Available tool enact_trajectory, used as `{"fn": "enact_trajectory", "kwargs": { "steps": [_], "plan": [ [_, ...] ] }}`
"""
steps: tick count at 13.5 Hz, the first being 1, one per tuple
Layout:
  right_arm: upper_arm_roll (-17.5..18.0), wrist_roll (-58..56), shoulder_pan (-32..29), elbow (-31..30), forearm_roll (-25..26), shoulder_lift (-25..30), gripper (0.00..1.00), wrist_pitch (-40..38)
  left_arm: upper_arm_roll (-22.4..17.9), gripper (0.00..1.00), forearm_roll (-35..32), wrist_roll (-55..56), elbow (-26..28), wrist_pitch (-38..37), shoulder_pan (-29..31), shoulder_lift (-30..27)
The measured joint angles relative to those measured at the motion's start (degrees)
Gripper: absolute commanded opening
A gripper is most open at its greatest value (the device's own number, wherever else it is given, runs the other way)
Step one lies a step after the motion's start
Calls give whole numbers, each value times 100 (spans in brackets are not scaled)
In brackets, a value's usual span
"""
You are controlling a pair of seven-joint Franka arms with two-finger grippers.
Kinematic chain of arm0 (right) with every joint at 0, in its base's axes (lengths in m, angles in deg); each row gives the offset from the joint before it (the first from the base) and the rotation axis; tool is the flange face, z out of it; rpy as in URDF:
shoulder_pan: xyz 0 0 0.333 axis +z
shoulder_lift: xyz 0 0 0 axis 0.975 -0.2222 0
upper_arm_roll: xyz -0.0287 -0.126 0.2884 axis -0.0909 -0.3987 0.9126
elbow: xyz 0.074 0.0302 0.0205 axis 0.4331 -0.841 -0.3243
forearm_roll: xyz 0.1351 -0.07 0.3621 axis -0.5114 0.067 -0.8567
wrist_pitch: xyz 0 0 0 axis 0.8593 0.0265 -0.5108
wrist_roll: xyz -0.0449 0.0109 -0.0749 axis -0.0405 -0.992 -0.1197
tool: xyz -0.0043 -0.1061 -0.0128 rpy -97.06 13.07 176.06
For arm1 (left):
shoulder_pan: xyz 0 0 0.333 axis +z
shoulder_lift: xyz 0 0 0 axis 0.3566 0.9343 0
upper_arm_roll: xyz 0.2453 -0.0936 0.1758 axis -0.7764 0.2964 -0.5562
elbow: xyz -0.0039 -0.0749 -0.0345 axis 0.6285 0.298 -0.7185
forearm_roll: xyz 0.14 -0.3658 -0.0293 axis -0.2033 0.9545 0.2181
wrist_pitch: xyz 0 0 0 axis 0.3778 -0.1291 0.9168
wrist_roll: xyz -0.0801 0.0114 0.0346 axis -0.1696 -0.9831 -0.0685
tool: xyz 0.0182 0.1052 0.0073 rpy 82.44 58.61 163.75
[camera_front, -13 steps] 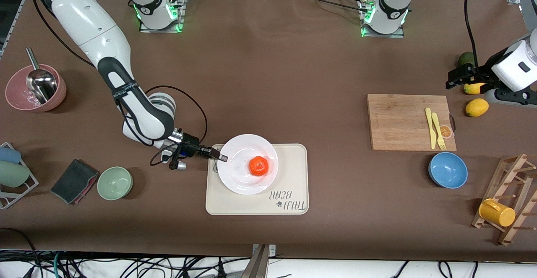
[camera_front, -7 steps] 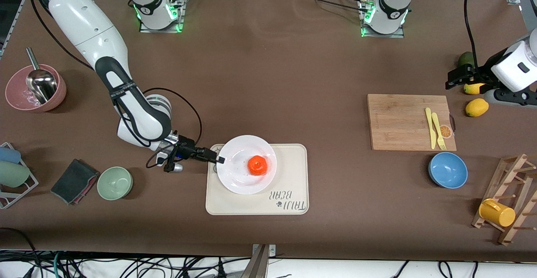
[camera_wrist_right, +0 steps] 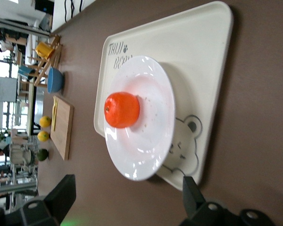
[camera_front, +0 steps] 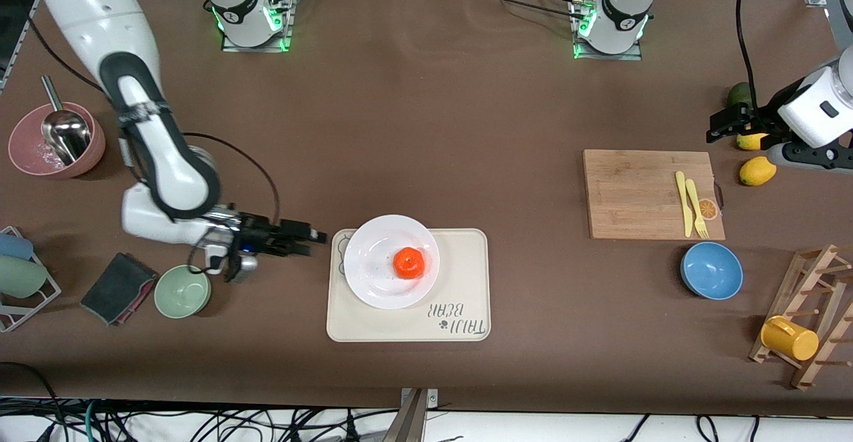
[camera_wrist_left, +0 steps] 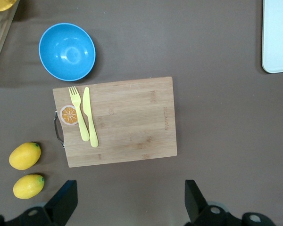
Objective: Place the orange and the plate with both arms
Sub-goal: 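Open the right gripper and draw it back from the plate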
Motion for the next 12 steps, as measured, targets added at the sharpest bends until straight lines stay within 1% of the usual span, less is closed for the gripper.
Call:
{"fn": "enact_trajectory", "kwargs": {
  "steps": [1, 3, 4, 5, 7, 8, 10, 12],
  "plan": [
    [-329, 5, -46, -11, 411, 252, 100, -608, 0, 100, 0, 0, -3, 0, 0, 2],
    [-796, 22, -130, -41, 1180, 784, 100, -1569, 0, 100, 0, 0, -10, -1, -1, 8],
    [-952, 117, -135, -58, 1597, 1068, 100, -1856, 0, 100, 0, 0, -13, -2, -3, 9],
    [-1030, 337, -135, -94, 2073, 1383, 100, -2017, 0, 100, 0, 0, -15, -3, -8, 11],
    [-1039, 1100, -99, -235, 3055, 2092, 100, -2206, 0, 100, 0, 0, -21, -6, -16, 14],
    [-1033, 1481, -47, -309, 3432, 2435, 100, -2323, 0, 100, 0, 0, -24, -7, -19, 14],
    [-993, 2202, 42, -426, 4049, 3020, 100, -2527, 0, 100, 0, 0, -27, -9, -23, 15],
    [-861, 2807, 86, -448, 4634, 3421, 100, -2624, 0, 100, 0, 0, -27, -14, -28, 20]
  ]
}}
